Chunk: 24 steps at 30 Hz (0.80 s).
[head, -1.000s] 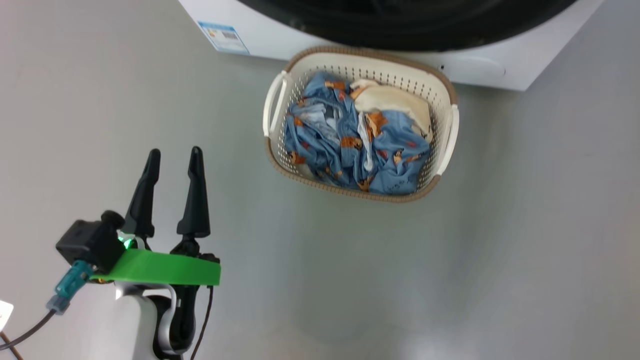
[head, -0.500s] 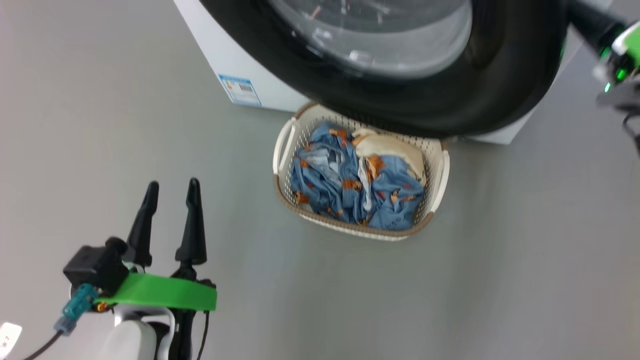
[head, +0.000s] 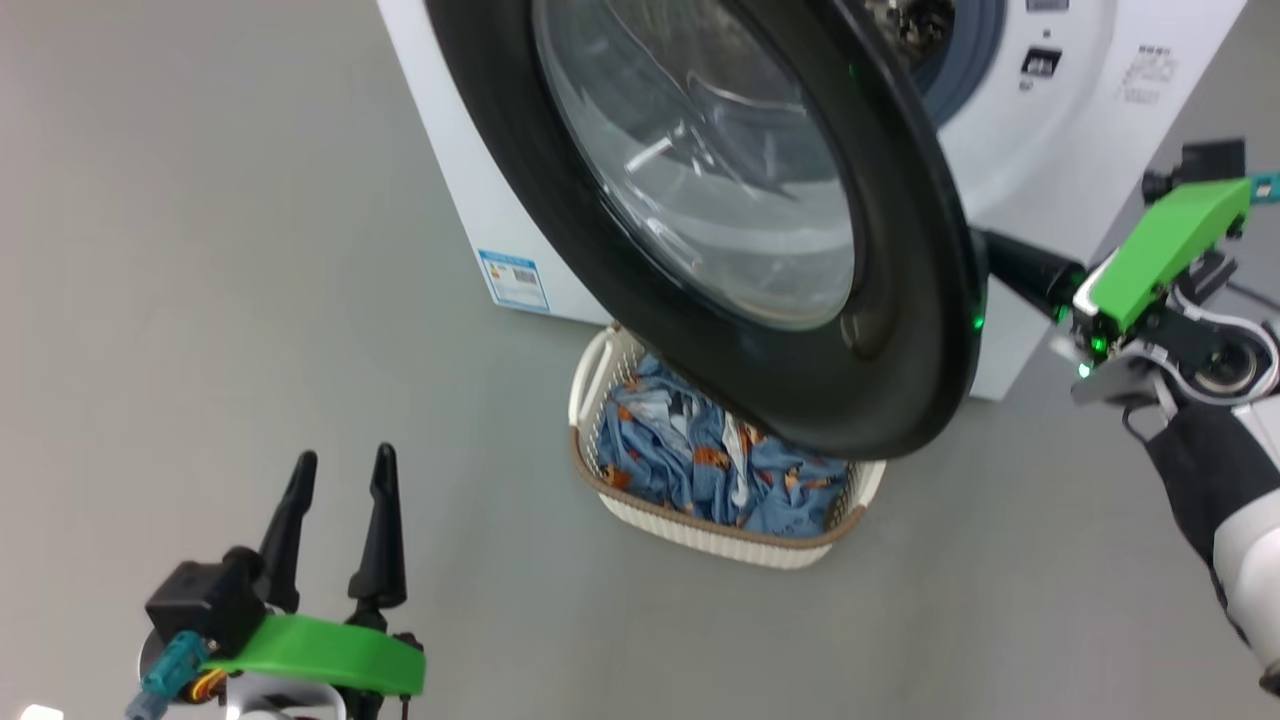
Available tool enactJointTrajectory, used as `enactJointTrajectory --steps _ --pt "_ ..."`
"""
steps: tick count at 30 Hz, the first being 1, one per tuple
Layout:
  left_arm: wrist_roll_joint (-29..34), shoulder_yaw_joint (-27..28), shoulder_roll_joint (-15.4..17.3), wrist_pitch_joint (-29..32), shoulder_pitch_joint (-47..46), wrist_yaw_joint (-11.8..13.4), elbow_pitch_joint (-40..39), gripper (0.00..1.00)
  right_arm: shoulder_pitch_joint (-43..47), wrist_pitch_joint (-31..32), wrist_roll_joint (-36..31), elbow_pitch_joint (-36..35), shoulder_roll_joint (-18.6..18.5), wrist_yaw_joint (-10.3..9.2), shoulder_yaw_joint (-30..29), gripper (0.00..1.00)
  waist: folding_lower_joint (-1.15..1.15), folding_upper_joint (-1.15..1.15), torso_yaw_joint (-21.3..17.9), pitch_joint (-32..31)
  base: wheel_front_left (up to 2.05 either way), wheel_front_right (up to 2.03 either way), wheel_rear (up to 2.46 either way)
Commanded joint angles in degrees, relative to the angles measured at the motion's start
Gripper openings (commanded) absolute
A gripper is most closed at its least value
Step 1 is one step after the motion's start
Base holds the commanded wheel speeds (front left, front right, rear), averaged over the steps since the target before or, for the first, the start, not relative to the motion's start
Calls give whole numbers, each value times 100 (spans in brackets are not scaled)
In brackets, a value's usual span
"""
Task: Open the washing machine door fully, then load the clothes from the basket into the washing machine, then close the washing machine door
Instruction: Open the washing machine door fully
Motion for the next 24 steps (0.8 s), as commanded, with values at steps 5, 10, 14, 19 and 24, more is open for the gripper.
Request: enactJointTrajectory --steps 5,10,14,19,24 --pt "142 231 108 -37 115 -43 -29 100 440 222 207 -362 105 9 140 0 0 0 248 -468 0 0 0" --pt "179 260 108 -37 245 -63 58 100 870 477 311 -586 159 9 254 0 0 0 412 -715 0 0 0" --pt "233 285 108 -37 307 -76 110 100 1178 581 378 -775 242 9 320 0 0 0 557 -863 0 0 0" --pt "269 298 109 -37 330 -88 148 100 1426 643 457 -991 364 9 357 0 0 0 732 -907 0 0 0" --pt "265 286 109 -37 318 -96 188 100 1571 697 485 -1129 525 9 440 0 0 0 885 -899 0 0 0"
